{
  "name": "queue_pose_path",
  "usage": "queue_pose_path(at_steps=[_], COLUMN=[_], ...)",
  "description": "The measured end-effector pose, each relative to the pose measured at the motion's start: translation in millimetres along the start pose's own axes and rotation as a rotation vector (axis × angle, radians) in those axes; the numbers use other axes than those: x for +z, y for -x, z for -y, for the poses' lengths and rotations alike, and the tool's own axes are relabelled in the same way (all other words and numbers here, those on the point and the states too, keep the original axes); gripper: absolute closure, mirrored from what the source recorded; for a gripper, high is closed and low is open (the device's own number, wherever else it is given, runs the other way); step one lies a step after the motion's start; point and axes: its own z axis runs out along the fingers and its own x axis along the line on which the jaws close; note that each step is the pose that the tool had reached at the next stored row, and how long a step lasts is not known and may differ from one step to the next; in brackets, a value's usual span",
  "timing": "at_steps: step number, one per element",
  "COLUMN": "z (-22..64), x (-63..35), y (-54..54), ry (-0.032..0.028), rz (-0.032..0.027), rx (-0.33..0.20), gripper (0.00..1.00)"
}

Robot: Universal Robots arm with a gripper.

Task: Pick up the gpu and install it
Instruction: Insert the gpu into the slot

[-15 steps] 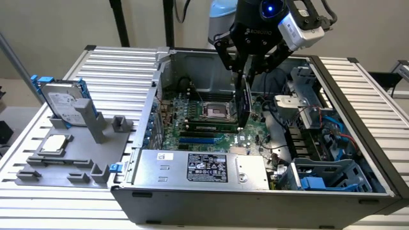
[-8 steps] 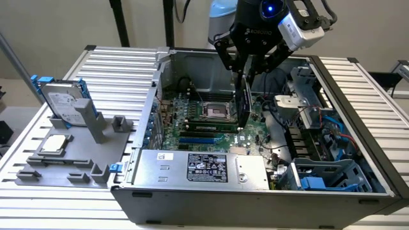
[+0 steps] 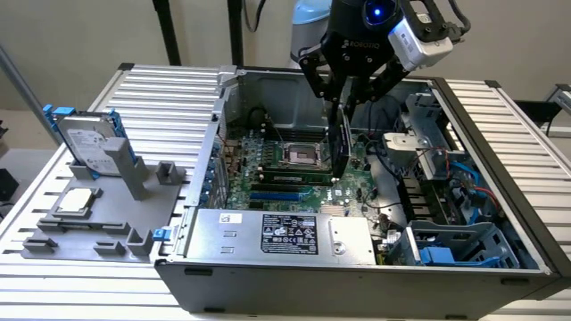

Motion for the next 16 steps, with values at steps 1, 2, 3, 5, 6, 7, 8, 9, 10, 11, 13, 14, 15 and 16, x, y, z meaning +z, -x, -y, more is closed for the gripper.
queue_pose_path(at_steps=[1,2,3,5,6,7,8,9,10,11,13,14,15,16], z=[0.0,0.0,0.0,0.1,0.1,0.1,0.1,0.1,0.0,0.0,0.0,0.0,0.0,0.0], x=[0.0,0.0,0.1,0.1,0.2,0.2,0.3,0.3,0.3,0.3,0.4,0.5,0.6,0.7], y=[0.0,0.0,0.0,0.0,0.0,0.0,0.0,0.0,0.0,0.0,0.0,0.0,0.0,0.0], ry=[0.0,-0.0001,-0.0002,-0.0009,-0.0011,-0.0014,-0.0016,-0.0019,-0.0023,-0.0025,-0.0031,-0.0034,-0.0037,-0.0039], rz=[0.0004,0.0009,0.0014,0.0023,0.0028,0.0033,0.0038,0.0043,0.0047,0.0051,0.0061,0.0066,0.007,0.0075], rx=[-0.018,-0.036,-0.054,-0.091,-0.109,-0.127,-0.144,-0.164,-0.182,-0.199,-0.235,-0.253,-0.272,-0.29], gripper=[0.74,0.74,0.74,0.74,0.74,0.74,0.74,0.74,0.74,0.74,0.74,0.74,0.74,0.74])
